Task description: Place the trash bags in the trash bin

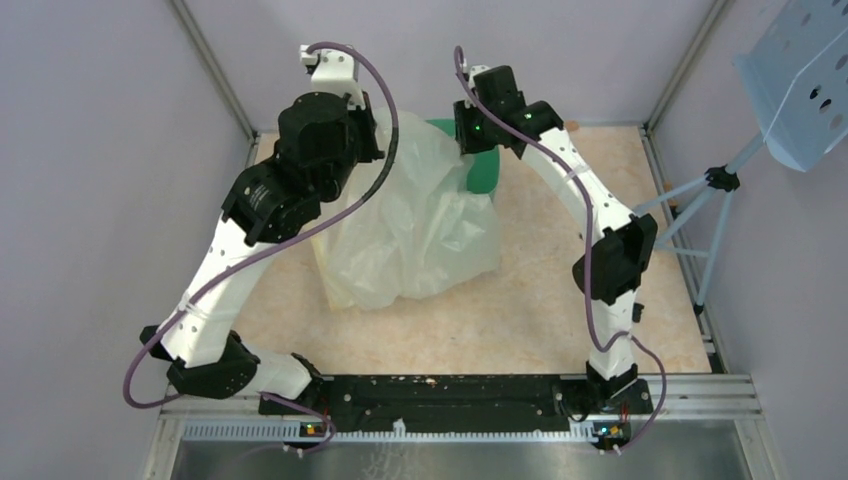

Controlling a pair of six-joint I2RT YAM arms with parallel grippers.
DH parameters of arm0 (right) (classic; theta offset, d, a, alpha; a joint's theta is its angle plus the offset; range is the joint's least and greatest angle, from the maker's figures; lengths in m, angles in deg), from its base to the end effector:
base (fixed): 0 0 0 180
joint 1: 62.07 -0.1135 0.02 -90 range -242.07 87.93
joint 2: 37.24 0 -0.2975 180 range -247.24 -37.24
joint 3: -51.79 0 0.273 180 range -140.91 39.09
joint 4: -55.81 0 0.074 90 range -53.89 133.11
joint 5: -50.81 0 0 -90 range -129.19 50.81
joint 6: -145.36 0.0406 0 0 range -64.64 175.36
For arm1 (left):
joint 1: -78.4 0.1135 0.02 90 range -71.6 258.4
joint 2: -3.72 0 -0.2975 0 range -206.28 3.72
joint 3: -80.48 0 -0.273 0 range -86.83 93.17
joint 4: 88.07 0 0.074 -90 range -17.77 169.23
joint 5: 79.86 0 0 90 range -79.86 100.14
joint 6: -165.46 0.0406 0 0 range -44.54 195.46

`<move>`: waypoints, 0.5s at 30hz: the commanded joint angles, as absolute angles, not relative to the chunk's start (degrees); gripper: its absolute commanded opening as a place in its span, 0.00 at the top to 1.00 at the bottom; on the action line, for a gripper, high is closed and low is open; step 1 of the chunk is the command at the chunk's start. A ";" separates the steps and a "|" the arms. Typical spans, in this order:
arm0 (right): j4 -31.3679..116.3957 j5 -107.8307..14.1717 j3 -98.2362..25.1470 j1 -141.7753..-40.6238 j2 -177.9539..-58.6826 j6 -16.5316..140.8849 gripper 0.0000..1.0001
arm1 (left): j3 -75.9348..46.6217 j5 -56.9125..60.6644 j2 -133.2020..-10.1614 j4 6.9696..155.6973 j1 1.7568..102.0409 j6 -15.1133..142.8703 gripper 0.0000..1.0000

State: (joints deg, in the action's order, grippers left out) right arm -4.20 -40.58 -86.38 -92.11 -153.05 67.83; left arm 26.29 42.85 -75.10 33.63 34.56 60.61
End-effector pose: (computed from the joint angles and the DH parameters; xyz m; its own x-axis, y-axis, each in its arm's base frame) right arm 0.4260 0.2475 0.4152 -0.6280 -0.1138 -0.7699 -0.3907 0.9016 0.1854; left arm 0.1988 -0.1605 0.5838 -0.1881 -0.1183 -0.9750 0.1577 0.9762 -0.1489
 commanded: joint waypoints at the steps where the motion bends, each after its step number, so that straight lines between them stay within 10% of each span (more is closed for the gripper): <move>1: -7.50 -39.36 -92.70 -93.36 -150.90 63.70 0.68 | 29.70 35.39 -76.91 29.88 38.38 58.19 1.00; 15: -4.19 -45.02 -67.37 -93.36 -122.32 65.76 0.29 | 29.64 25.73 -80.71 28.92 44.31 54.89 1.00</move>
State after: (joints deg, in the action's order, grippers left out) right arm -6.91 -41.47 -76.02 -93.16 -133.72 65.21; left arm 27.82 29.29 -80.28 28.51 43.00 55.78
